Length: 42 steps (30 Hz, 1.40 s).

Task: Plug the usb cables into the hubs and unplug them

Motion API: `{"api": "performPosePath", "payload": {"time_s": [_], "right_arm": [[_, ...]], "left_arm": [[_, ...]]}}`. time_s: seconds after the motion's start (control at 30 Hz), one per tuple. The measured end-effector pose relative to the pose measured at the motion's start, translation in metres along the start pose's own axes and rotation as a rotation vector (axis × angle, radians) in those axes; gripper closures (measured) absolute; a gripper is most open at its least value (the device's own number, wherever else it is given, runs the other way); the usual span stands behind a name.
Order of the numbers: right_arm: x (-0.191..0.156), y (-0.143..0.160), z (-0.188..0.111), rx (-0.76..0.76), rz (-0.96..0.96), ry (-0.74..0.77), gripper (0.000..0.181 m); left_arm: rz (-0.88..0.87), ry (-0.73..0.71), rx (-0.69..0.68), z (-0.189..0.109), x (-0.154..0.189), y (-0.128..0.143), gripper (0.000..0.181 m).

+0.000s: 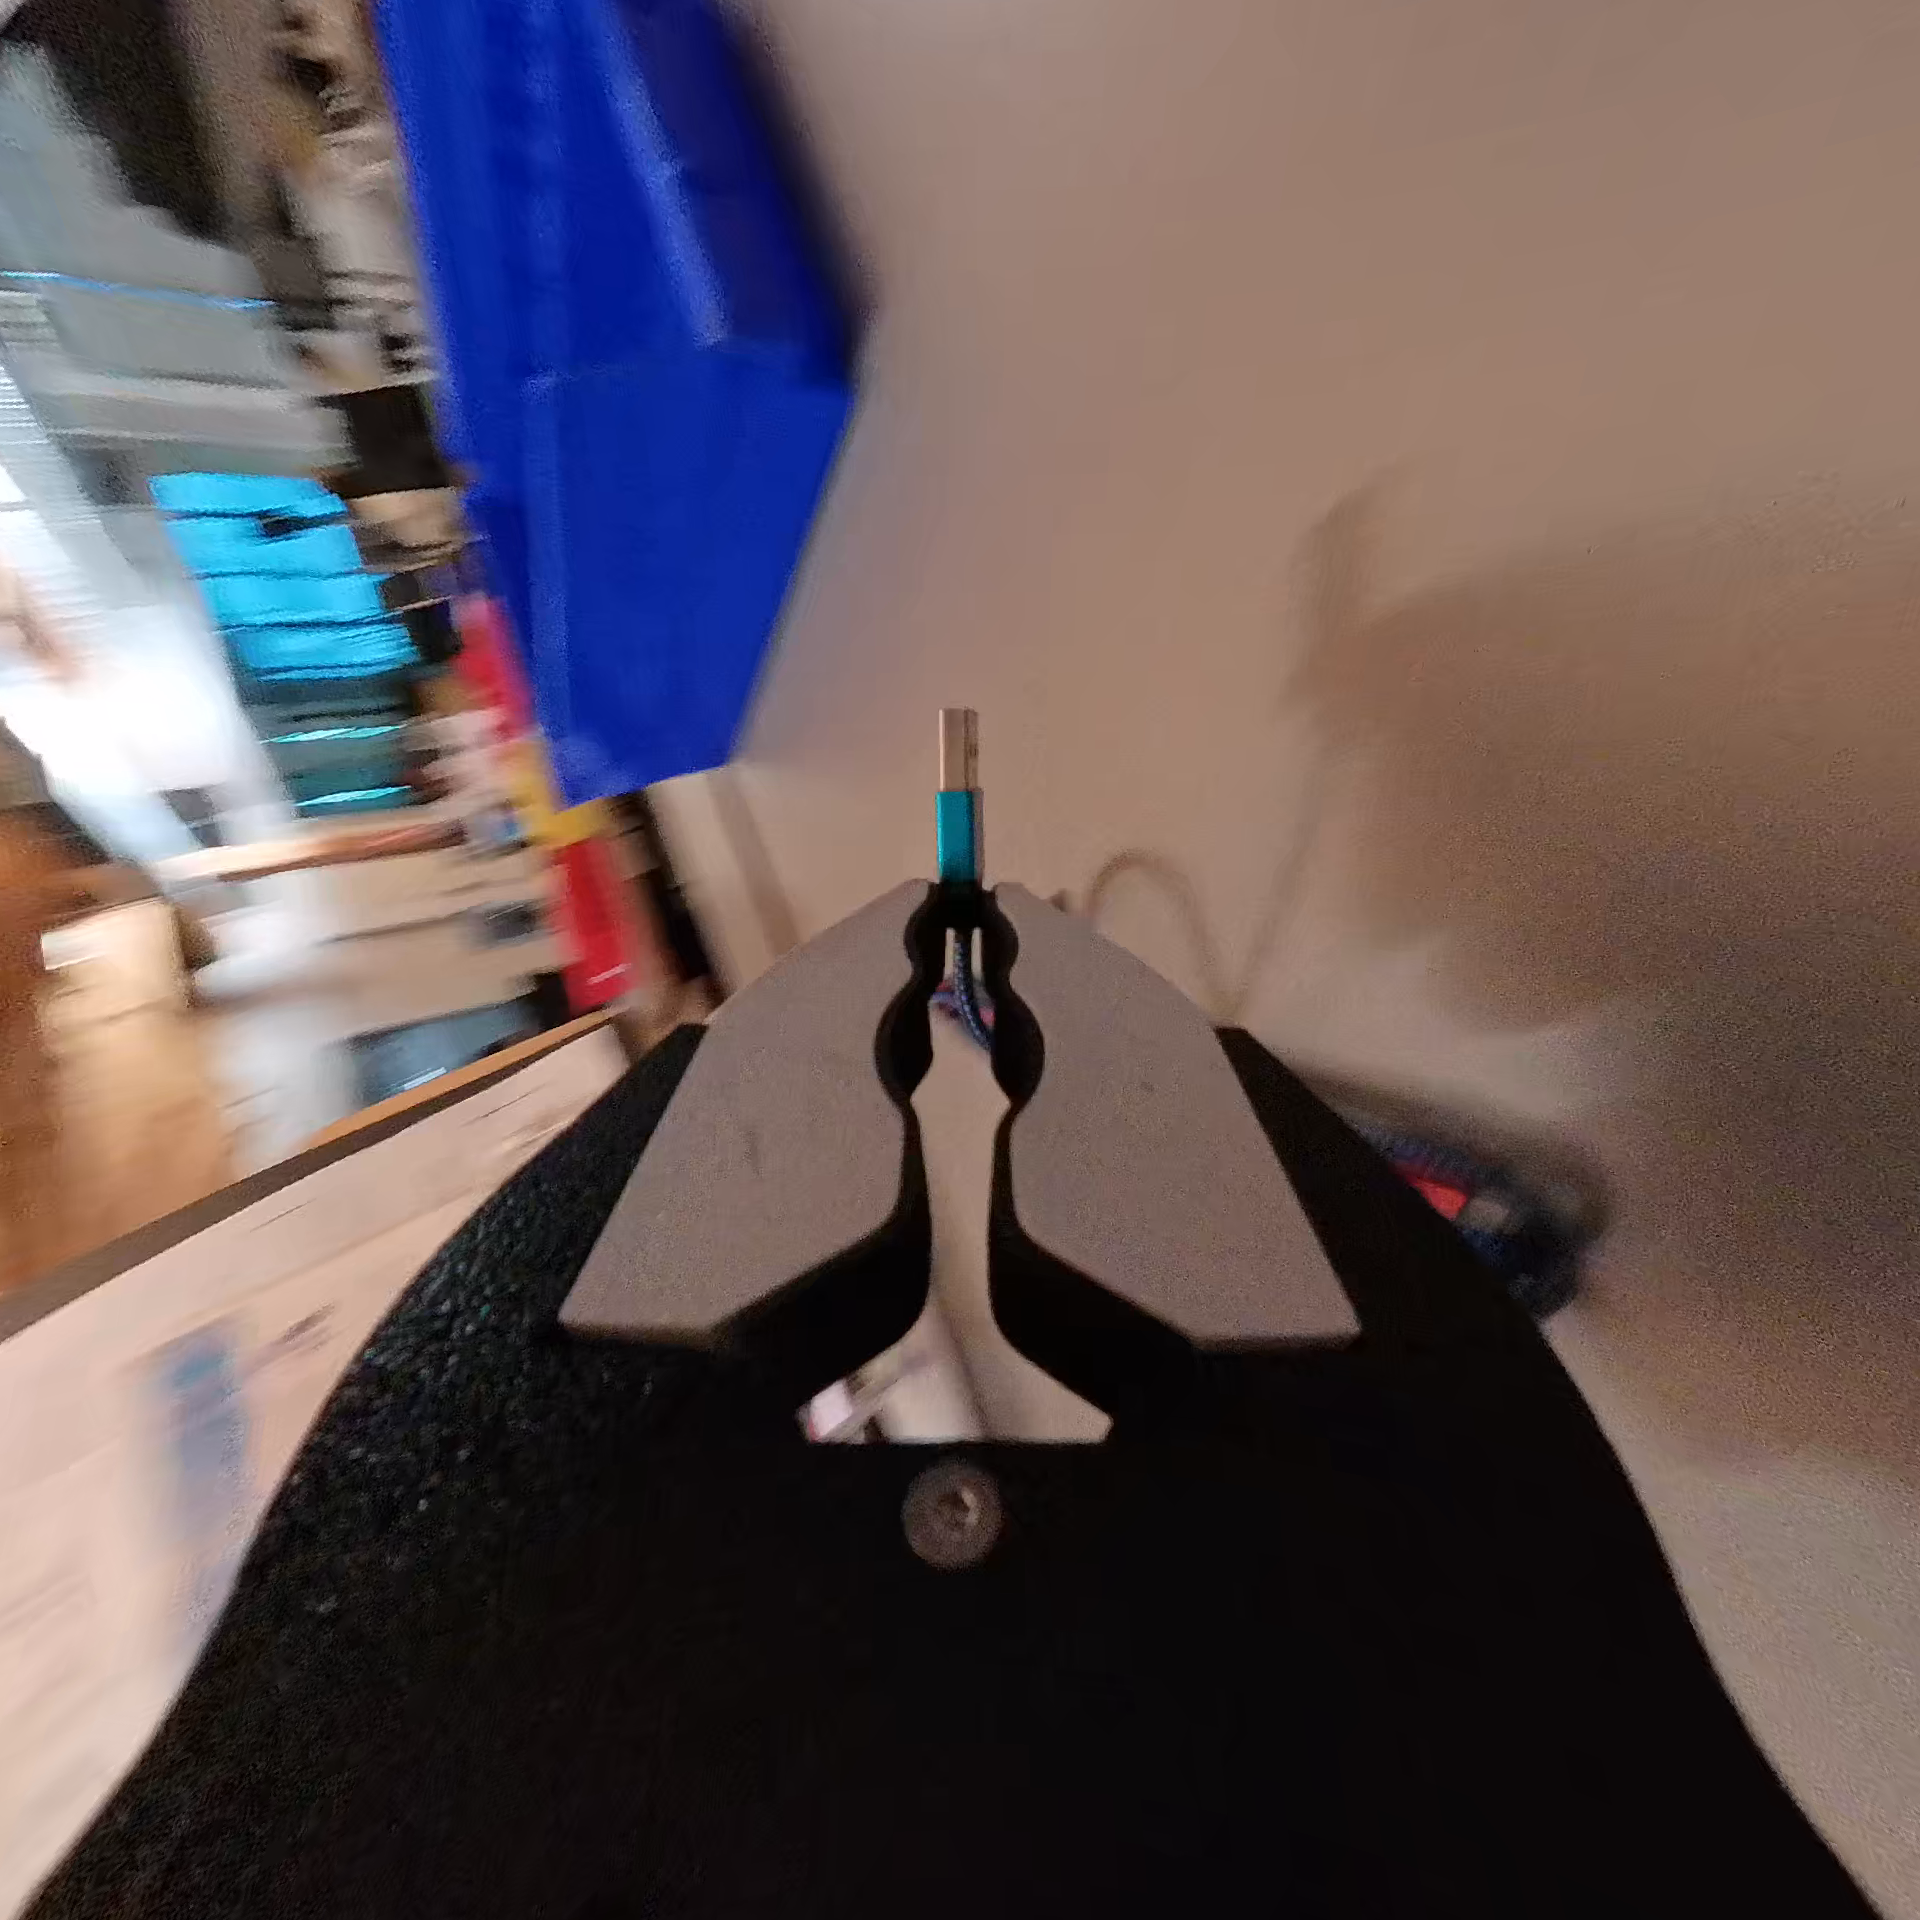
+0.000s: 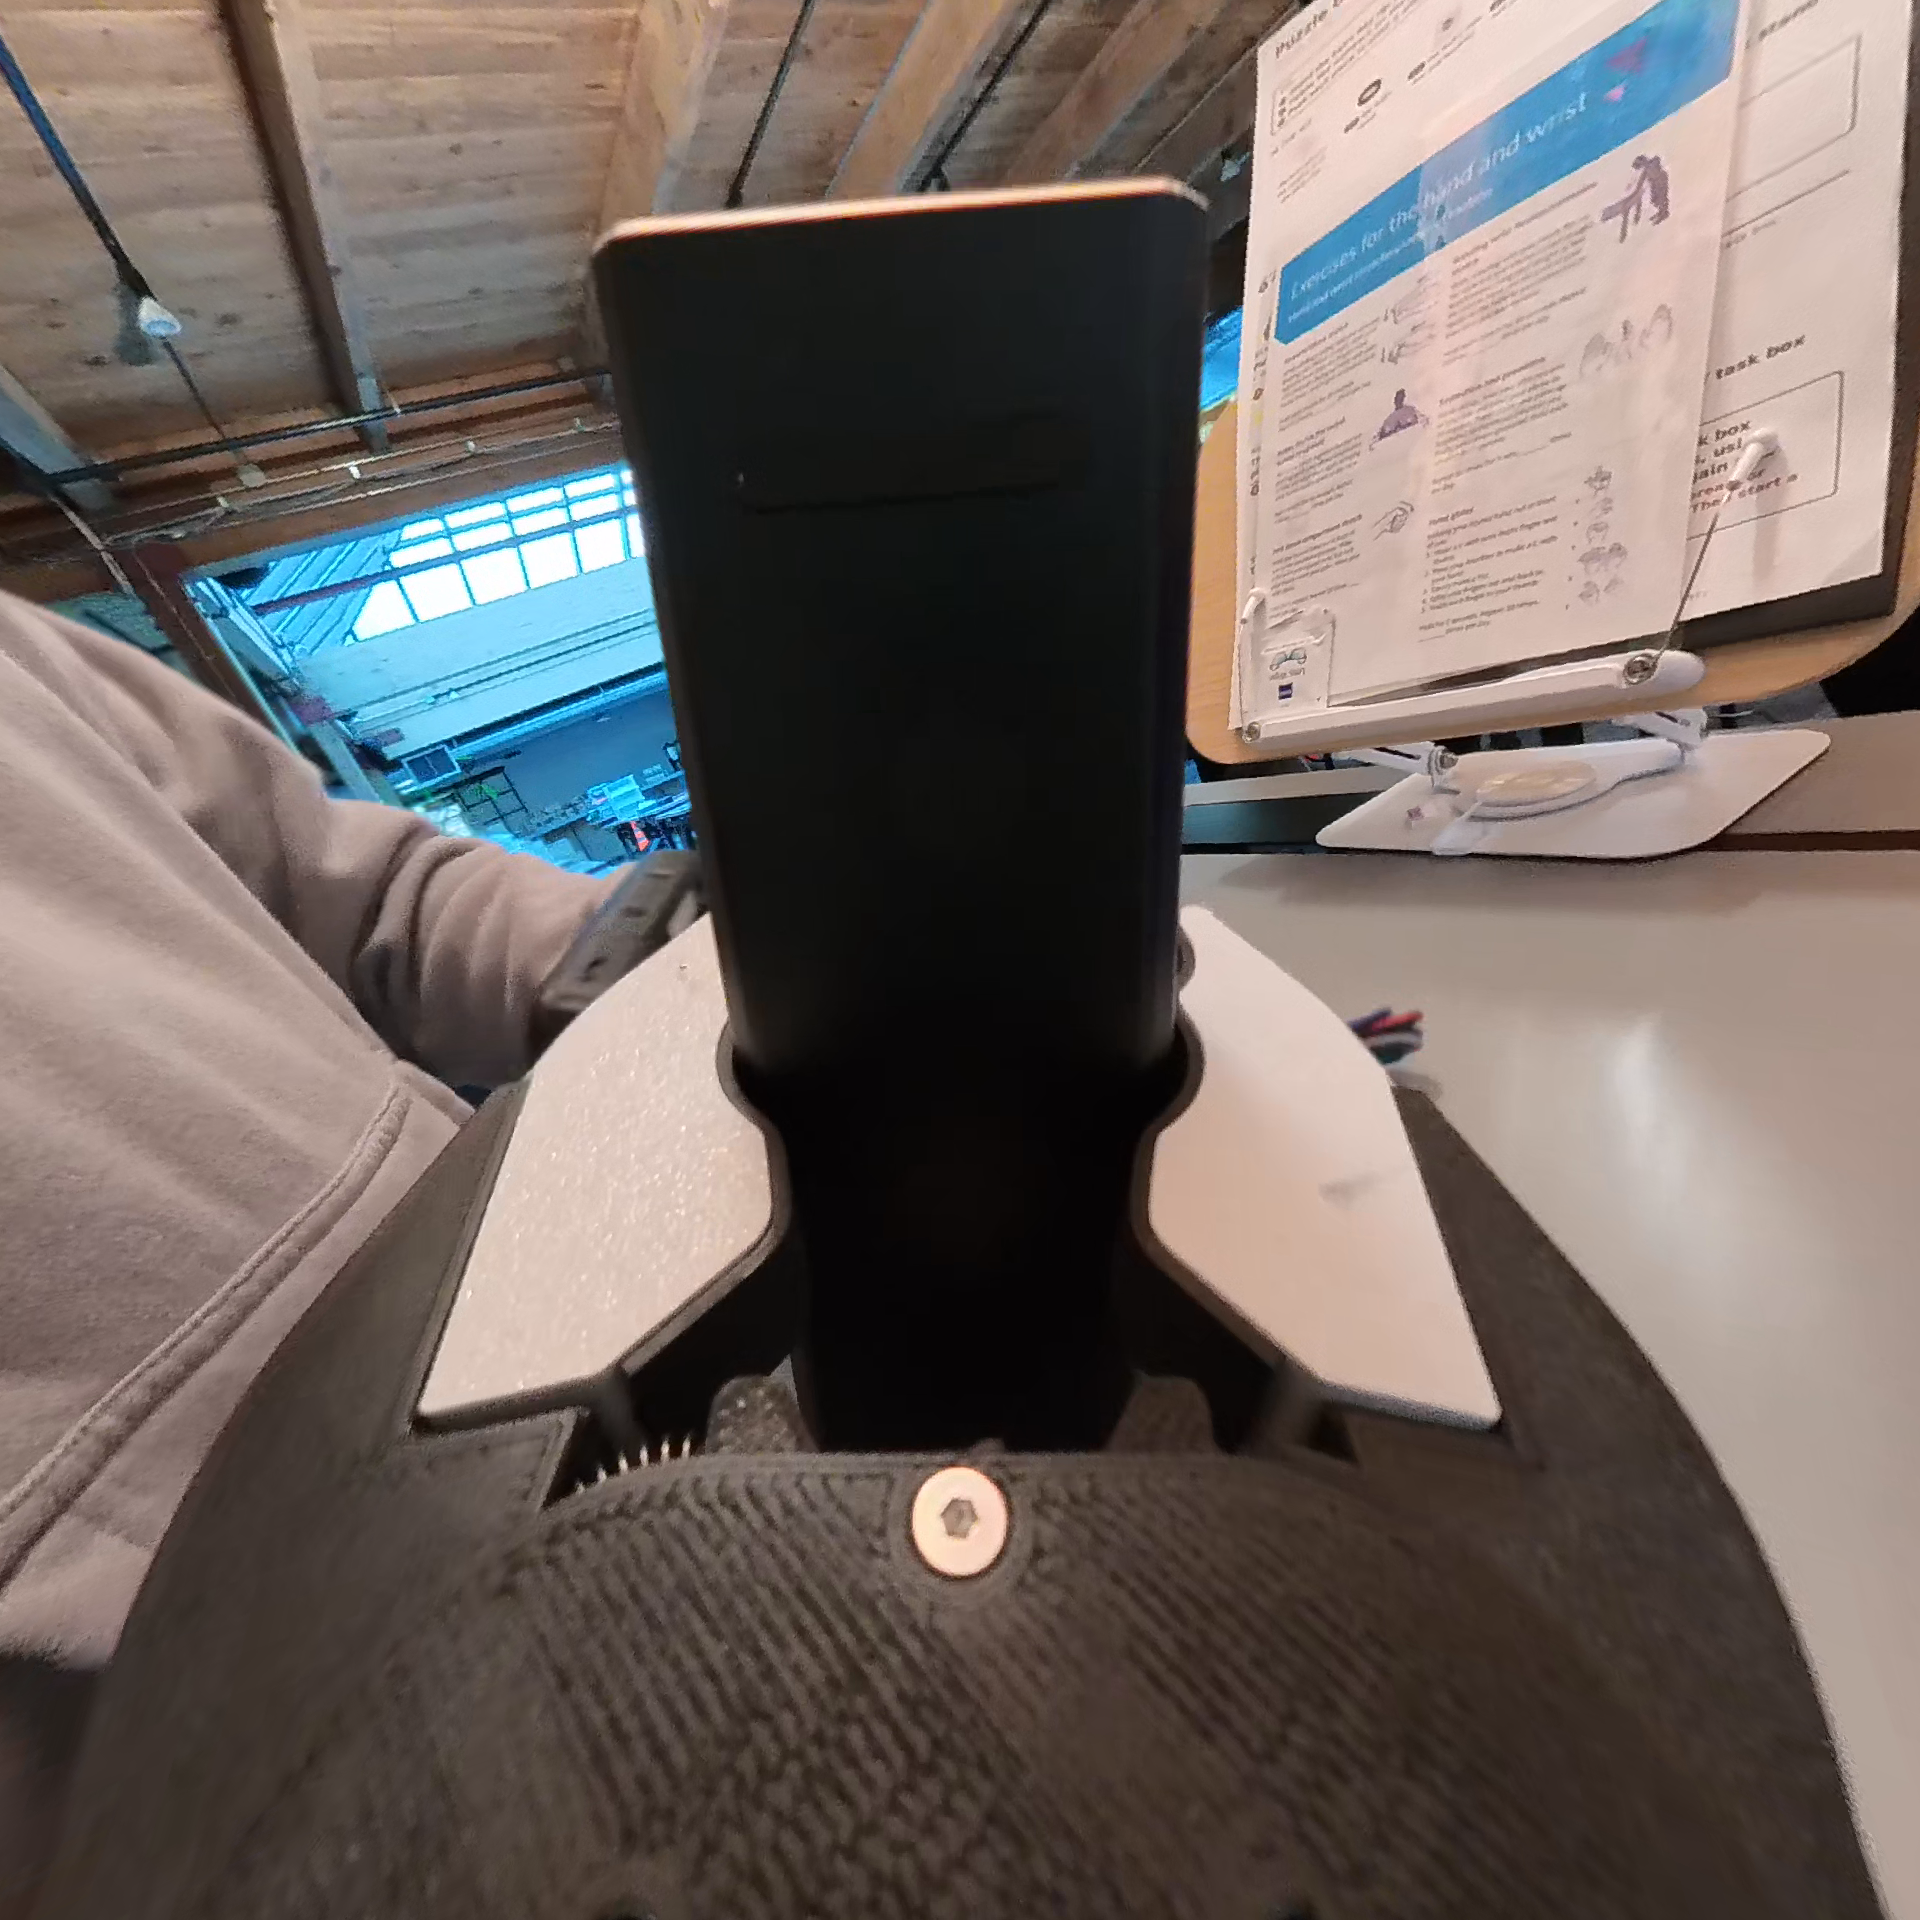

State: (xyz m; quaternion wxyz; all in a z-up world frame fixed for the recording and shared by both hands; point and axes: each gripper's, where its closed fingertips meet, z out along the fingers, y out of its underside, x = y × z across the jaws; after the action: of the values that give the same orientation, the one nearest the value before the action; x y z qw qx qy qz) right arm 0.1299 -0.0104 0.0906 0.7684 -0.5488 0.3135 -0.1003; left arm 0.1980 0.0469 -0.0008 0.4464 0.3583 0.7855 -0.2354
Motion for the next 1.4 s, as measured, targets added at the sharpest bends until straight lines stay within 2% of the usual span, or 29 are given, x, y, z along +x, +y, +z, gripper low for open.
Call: {"api": "performPosePath", "payload": {"time_s": [0.07,0.13,0.3,0.63,0.83,1.17,1.4], "right_arm": [[0.0,0.001,0.007,0.002,0.031,-0.019,0.108],[0.0,0.001,0.017,0.022,0.051,-0.038,0.108],[-0.016,-0.011,0.035,0.107,0.073,-0.163,0.108],[-0.032,-0.007,0.054,0.06,0.028,-0.255,0.106],[-0.032,-0.005,0.059,0.046,0.012,-0.255,0.106],[-0.032,0.004,0.064,-0.018,-0.024,-0.257,0.106],[-0.032,0.007,0.071,-0.064,-0.009,-0.284,0.108]], "left_arm": [[0.061,-0.172,-0.067,-0.016,-0.028,0.0,0.176],[0.077,-0.267,-0.119,-0.029,-0.046,-0.004,0.176],[0.002,-0.374,-0.162,-0.053,-0.075,-0.02,0.176],[-0.006,-0.36,-0.173,-0.061,-0.079,-0.033,0.176],[-0.043,-0.331,-0.153,-0.063,-0.077,-0.036,0.176],[-0.01,-0.321,-0.139,-0.063,-0.078,-0.041,0.176],[-0.13,-0.305,-0.111,-0.062,-0.074,-0.036,0.177]]}}
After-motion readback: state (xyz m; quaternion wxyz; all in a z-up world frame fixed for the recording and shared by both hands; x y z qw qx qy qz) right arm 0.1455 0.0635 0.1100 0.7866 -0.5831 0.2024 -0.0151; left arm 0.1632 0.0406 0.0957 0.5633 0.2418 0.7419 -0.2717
